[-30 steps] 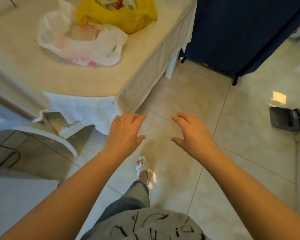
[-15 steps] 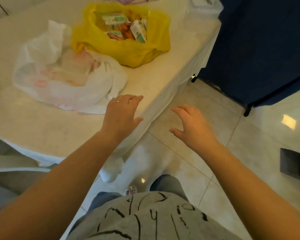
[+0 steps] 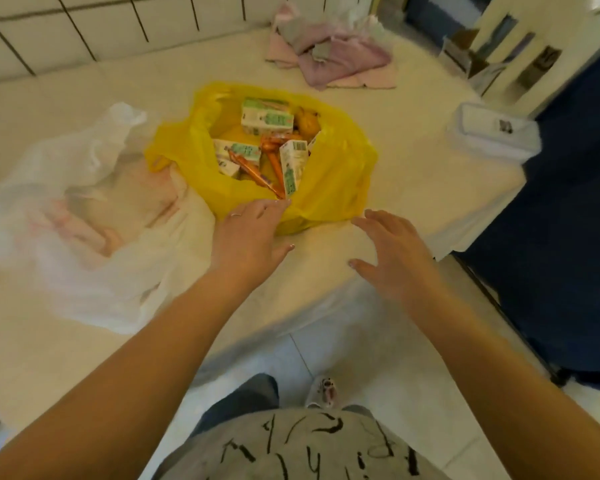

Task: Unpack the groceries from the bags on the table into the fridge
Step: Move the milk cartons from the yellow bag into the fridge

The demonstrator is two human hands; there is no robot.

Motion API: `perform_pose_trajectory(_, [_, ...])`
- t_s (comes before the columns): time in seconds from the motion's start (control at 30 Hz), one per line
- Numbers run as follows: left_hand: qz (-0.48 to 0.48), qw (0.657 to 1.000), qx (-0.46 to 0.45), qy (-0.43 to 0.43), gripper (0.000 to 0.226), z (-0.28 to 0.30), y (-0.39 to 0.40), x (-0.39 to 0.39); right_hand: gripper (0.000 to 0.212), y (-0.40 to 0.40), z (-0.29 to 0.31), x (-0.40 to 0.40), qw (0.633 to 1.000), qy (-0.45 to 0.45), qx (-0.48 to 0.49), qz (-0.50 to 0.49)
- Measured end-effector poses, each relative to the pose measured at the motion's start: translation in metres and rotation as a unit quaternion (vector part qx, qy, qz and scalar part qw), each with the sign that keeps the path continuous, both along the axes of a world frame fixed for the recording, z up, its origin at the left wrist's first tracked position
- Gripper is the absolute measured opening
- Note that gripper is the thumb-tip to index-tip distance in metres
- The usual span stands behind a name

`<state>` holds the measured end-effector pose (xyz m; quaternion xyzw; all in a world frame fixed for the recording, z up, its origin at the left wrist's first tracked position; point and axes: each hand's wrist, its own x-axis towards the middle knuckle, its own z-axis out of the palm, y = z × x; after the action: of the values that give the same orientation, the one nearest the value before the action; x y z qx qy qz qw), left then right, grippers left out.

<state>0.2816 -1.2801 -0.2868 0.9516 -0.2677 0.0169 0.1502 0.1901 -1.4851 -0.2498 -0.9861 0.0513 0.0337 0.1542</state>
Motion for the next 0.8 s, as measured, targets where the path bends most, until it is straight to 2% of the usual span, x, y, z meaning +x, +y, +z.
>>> perform_pose_trajectory(0.23, [0.088,0.996,-0.022,0.018,0.069,0.001,-0.025,0.043,0.065,-0.041,-0.001,0.084,0.997,-0.030,0.007,0.065])
perform_pose_trajectory(0.63, [0.200,0.976,-0.079,0.037,0.065,-0.003,-0.015,0.138,0.063,-0.040,0.005,0.237,0.982,-0.068,0.047,0.171])
perform_pose_trajectory(0.8, [0.174,0.982,-0.047,0.053,0.066,-0.006,-0.011,0.173,0.059,-0.037,-0.012,0.309,0.971,-0.032,0.027,0.237])
